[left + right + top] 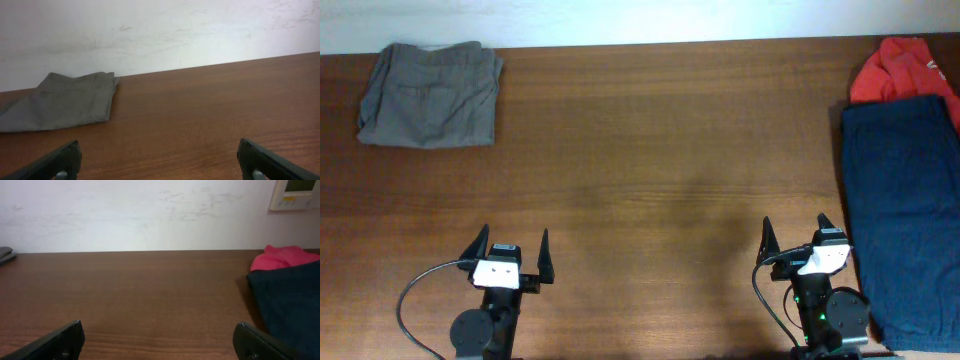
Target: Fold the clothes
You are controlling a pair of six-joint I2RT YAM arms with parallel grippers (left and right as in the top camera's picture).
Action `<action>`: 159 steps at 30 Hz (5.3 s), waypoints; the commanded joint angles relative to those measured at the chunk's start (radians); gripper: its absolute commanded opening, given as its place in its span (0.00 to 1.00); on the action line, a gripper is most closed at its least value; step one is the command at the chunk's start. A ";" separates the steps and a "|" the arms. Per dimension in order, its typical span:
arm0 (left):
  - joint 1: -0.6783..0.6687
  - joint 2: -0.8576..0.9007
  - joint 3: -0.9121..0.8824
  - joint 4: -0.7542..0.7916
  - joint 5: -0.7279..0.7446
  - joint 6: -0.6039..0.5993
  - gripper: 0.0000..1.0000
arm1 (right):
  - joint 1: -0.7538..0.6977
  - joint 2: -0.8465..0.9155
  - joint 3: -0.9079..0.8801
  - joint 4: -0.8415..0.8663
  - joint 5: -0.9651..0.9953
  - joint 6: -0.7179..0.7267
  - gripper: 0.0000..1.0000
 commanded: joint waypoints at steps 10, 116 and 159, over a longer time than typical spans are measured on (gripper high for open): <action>0.006 -0.006 -0.004 -0.004 0.000 0.015 0.99 | 0.007 -0.010 -0.005 -0.006 -0.016 -0.008 0.98; 0.006 -0.006 -0.004 -0.004 0.000 0.015 0.99 | -0.204 1.858 1.387 -0.311 0.507 -0.292 0.98; 0.006 -0.006 -0.004 -0.004 0.000 0.015 0.99 | -0.320 2.065 1.712 -0.606 0.519 0.092 0.04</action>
